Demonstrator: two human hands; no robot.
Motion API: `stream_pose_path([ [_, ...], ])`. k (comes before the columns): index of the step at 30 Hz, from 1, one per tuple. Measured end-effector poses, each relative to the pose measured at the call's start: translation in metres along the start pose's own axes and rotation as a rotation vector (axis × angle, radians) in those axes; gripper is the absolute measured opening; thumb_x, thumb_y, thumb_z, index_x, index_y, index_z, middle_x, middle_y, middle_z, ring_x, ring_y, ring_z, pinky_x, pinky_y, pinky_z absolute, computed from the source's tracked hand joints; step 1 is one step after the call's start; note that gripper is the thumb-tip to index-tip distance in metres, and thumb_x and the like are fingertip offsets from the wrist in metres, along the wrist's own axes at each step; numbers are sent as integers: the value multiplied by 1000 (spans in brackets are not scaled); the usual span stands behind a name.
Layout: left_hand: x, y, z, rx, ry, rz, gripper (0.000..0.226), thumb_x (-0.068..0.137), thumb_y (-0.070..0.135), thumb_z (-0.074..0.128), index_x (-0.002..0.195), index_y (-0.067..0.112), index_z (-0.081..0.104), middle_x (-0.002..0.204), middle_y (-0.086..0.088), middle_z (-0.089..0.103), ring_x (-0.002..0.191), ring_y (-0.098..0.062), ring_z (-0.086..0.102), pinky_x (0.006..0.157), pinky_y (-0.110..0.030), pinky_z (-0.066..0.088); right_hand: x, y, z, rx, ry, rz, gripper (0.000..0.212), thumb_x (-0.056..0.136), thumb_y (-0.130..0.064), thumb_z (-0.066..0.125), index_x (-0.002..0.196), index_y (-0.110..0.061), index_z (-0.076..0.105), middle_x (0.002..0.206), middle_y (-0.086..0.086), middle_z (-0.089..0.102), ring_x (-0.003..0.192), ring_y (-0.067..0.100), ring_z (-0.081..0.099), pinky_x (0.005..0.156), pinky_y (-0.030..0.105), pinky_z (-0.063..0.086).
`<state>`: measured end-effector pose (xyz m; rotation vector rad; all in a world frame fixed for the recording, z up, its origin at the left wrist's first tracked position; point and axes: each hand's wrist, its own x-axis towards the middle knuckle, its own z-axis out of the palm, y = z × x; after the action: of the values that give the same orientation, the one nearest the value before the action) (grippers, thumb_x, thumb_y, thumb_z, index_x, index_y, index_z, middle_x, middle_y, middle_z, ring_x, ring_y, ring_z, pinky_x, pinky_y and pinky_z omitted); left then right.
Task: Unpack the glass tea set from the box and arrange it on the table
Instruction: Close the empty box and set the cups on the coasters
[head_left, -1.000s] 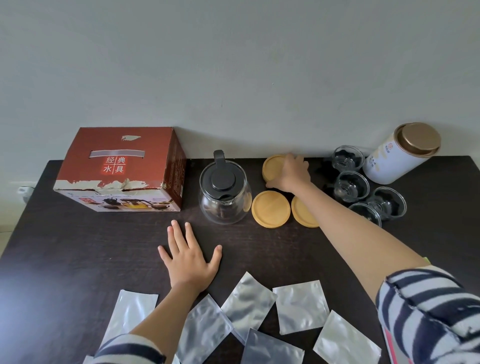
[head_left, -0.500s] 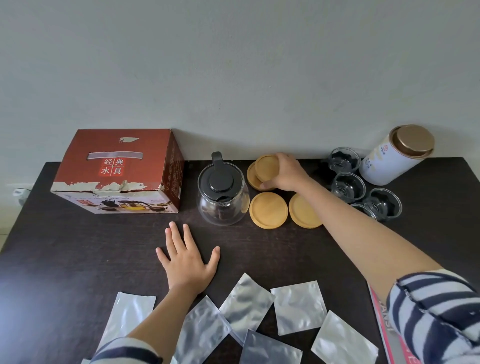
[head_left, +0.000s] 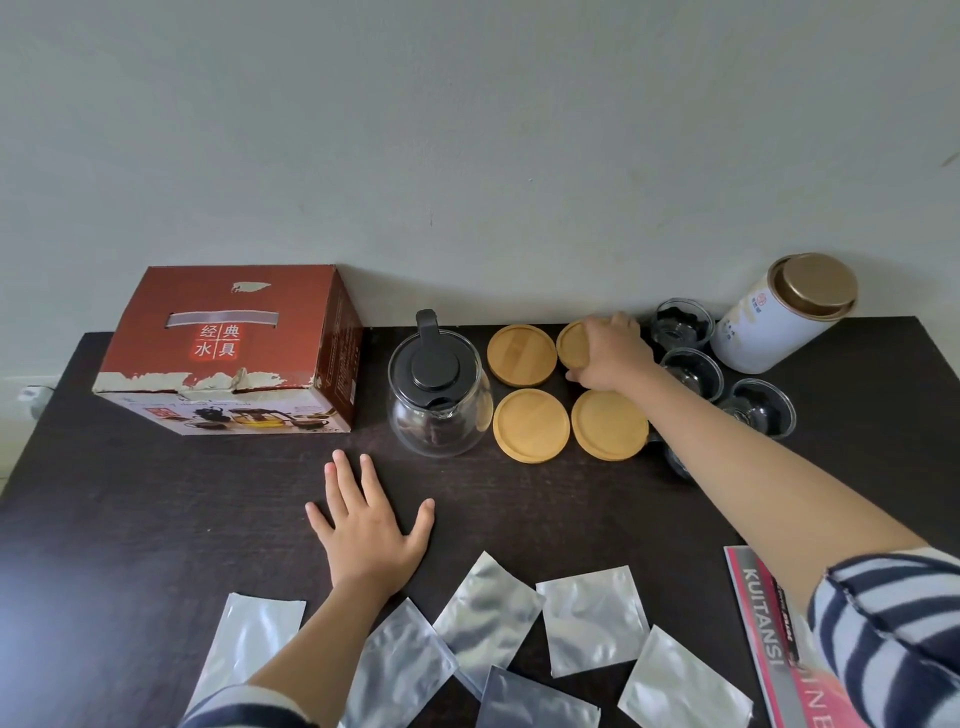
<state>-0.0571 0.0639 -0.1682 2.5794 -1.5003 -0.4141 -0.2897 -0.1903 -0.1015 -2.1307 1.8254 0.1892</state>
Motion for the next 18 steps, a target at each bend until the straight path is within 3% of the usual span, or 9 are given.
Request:
stream_pose_path([
  [4, 0, 0, 0, -4, 3, 1, 99, 76, 74, 25, 149, 8, 19, 159, -15, 0, 147, -29, -3, 111, -61, 9, 3, 1, 10, 62, -14, 20, 69, 74, -43, 77, 128, -16, 45, 135, 14, 38, 124, 34, 40, 88, 44, 49],
  [12, -1, -1, 1, -1, 4, 1, 100, 75, 75, 23, 150, 8, 17, 159, -14, -1, 147, -29, -4, 111, -61, 9, 1, 6, 13, 116, -22, -1, 72, 75, -44, 76, 133, -15, 44, 141, 14, 34, 133, 33, 34, 96, 46, 45],
  [15, -1, 0, 0, 0, 5, 1, 100, 75, 75, 23, 149, 8, 18, 159, -14, 0, 147, -29, -4, 111, -61, 9, -3, 6, 4, 149, 36, -45, 66, 78, -35, 74, 132, -10, 45, 135, 12, 39, 126, 30, 40, 90, 42, 47],
  [18, -1, 0, 0, 7, -2, -1, 100, 75, 75, 22, 150, 8, 17, 159, -14, -1, 147, -29, -5, 111, -61, 9, -6, 14, -12, 195, 220, -89, 50, 83, -22, 68, 127, -7, 50, 127, 12, 43, 119, 28, 44, 79, 34, 44],
])
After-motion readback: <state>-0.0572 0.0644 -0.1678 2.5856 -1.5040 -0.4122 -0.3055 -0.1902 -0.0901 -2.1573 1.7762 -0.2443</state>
